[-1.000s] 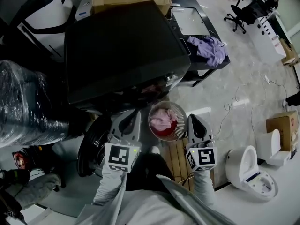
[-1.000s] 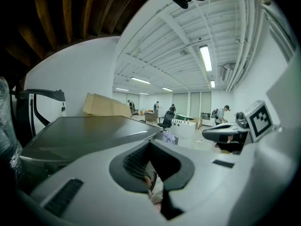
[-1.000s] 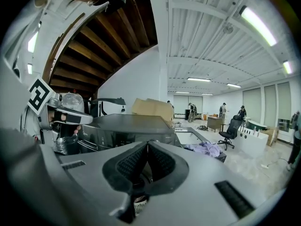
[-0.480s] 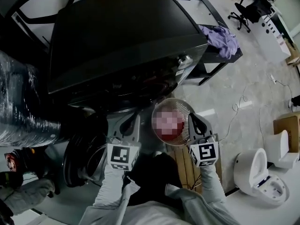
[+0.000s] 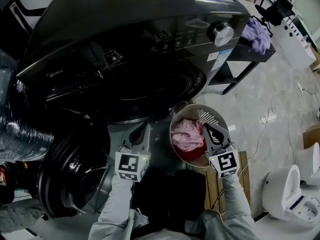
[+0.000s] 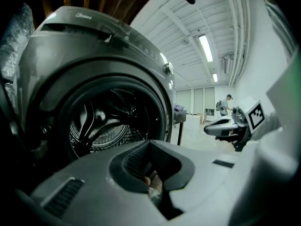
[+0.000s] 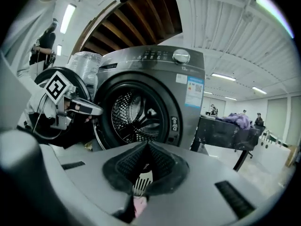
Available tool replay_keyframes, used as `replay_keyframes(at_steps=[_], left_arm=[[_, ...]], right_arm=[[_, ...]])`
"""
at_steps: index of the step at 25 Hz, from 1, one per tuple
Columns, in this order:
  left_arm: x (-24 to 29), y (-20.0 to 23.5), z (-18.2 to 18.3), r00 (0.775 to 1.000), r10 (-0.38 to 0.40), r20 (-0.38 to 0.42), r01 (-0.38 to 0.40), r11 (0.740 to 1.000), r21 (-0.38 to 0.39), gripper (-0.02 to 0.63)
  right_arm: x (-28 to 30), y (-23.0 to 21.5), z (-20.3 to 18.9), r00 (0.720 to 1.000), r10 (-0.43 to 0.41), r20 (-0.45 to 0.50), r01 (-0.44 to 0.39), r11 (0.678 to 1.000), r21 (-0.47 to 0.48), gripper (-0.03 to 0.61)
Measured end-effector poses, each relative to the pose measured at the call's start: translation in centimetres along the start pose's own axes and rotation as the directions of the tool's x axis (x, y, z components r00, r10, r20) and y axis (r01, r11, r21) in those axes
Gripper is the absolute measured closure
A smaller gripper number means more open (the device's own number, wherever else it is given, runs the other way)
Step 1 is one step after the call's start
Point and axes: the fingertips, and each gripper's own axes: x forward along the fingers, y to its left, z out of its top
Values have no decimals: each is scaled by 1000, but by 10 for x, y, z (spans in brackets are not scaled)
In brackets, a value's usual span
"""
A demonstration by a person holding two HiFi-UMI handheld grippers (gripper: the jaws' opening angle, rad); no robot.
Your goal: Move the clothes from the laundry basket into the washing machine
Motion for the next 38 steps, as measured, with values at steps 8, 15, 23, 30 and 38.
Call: replay_keyframes(at_steps=[8,15,23,30,38], left_arm=[[42,23,-94,1000,1,3,-1,999,38,594],[74,35,-158,999,-4,-51,5,1000,24,595],[99,23,-187,995,-45,-94,47,999,19,594],[102,20,-206,990,-51,-130,53,999,10,594],[96,26,-207,990,-26,-141,28,1000,7,594]], right_arm=[[58,11,-79,990,134,45,-129,987,-99,560],[84,21,-133,978,207,22,-205,975,-82,560],[85,22,-178,964,255,-73,-261,962,-77,560],[90,22,-198,961,259,-94,-264,964,-46,560],[96,37,-225,922,334,-195,-347,937,-37,558]])
